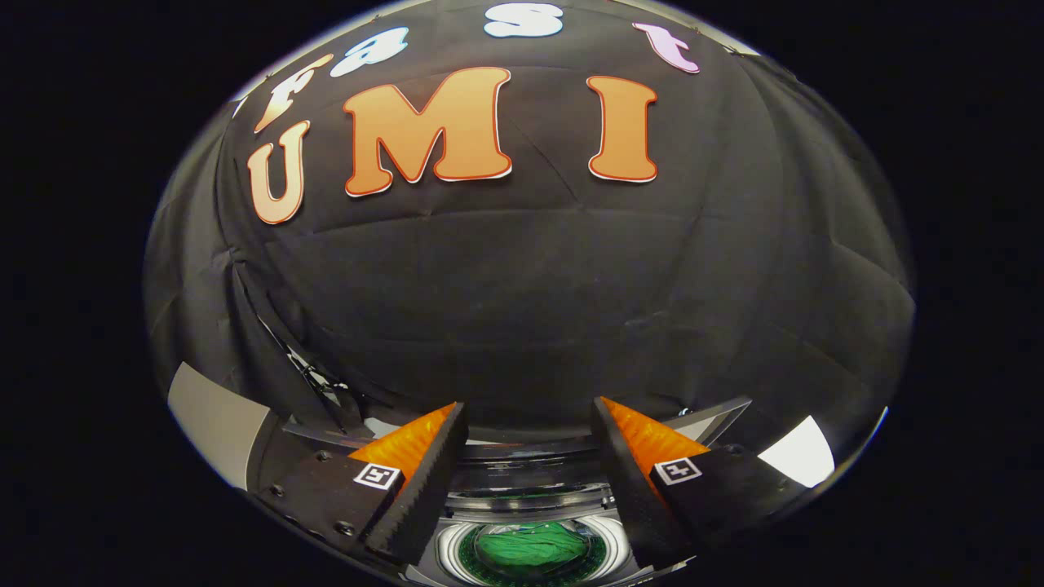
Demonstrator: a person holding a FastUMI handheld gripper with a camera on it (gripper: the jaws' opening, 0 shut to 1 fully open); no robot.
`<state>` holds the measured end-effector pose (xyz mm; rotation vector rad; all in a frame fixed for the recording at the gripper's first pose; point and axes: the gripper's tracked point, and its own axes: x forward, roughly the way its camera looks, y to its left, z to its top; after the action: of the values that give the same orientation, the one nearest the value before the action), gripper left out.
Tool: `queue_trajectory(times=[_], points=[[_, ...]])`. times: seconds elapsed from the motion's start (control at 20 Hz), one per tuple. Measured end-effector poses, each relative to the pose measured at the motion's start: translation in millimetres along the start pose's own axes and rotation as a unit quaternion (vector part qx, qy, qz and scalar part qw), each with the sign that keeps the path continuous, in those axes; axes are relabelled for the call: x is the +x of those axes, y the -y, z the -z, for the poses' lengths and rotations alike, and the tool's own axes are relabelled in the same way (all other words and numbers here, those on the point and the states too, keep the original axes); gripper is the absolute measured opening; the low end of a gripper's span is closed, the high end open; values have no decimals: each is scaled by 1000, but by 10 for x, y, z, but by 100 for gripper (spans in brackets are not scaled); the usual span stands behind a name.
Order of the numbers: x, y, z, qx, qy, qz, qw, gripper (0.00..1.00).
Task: Put the clothes into the washing machine and then close the washing machine lid.
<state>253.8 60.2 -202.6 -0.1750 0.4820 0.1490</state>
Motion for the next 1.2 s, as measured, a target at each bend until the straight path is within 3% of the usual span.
queue_trajectory(times=[1.2], points=[[-951, 52, 661, 2, 10, -1, 1000, 98]])
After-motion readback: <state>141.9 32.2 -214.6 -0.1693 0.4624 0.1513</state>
